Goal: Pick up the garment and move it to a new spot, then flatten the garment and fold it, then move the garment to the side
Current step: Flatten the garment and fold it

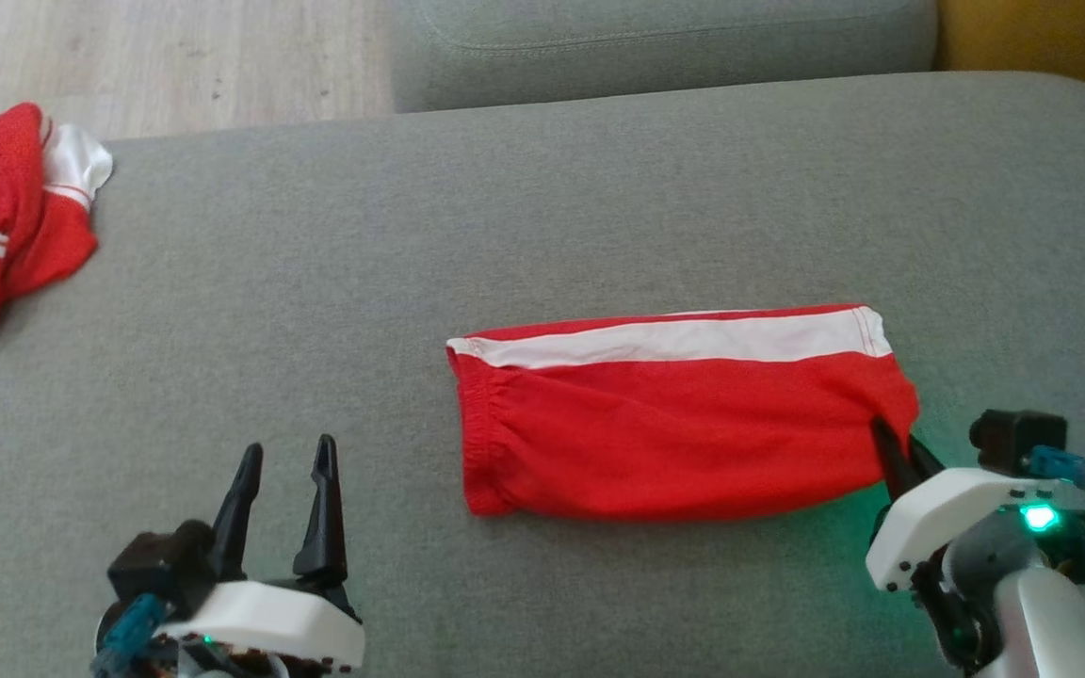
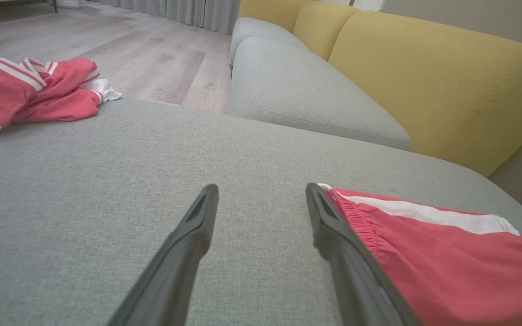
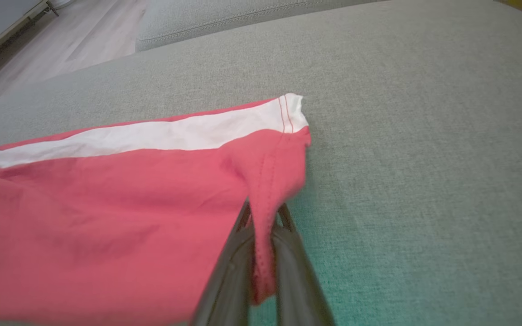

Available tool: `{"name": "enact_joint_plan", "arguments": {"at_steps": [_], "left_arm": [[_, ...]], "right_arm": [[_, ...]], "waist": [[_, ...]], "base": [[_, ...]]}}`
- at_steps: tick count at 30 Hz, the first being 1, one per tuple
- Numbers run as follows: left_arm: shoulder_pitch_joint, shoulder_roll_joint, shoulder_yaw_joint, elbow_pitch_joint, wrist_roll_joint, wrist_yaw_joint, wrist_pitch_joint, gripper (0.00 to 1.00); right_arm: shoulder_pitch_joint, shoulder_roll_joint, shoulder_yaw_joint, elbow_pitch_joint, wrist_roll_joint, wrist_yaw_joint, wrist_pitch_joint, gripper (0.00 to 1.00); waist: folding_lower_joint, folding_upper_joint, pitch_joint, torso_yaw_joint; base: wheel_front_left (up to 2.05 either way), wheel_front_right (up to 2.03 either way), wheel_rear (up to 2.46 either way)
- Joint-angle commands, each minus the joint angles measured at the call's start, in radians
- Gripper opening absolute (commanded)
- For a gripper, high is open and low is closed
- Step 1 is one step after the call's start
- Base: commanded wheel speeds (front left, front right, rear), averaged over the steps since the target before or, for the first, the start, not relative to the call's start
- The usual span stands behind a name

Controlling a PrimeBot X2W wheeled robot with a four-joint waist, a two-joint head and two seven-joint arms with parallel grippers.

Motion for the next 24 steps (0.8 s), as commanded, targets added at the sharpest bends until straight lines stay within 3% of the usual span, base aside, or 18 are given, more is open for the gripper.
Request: {"name": "enact_joint_plan", "arguments": {"at_steps": [1, 8, 12, 24], "left_arm": [[-0.032, 0.013, 0.031, -0.027, 0.008, 0.0, -0.005, 1.0], [-0.033, 0.003, 0.024, -0.015, 0.005, -0.004, -0.011, 1.0], [-0.034, 0.002, 0.027, -0.009, 0.002, -0.005, -0.015, 1.0], [-0.033, -0.006, 0.027, 0.0, -0.006, -0.007, -0.026, 1.0]], "right_arm": [[-0.015, -0.003, 0.013, -0.042, -0.006, -0.001, 0.006, 0.0], [-0.041, -0.002, 0.021, -0.061, -0.007, -0.001, 0.001, 0.0], [-0.111, -0.002, 0.076, -0.078, -0.015, -0.001, -0.006, 0.0], [-0.247, -0.002, 0.496, -0.027, 0.083, -0.001, 0.006, 0.0]], "waist": [[0.0, 0.0, 0.001, 0.01], [0.0, 0.0, 0.008, 0.056], [0.0, 0.0, 0.008, 0.083], [0.0, 0.0, -0.008, 0.163]], "base": [[0.0, 0.0, 0.0], [0.0, 0.0, 0.0], [0.0, 0.0, 0.0], [0.0, 0.0, 0.0]]}}
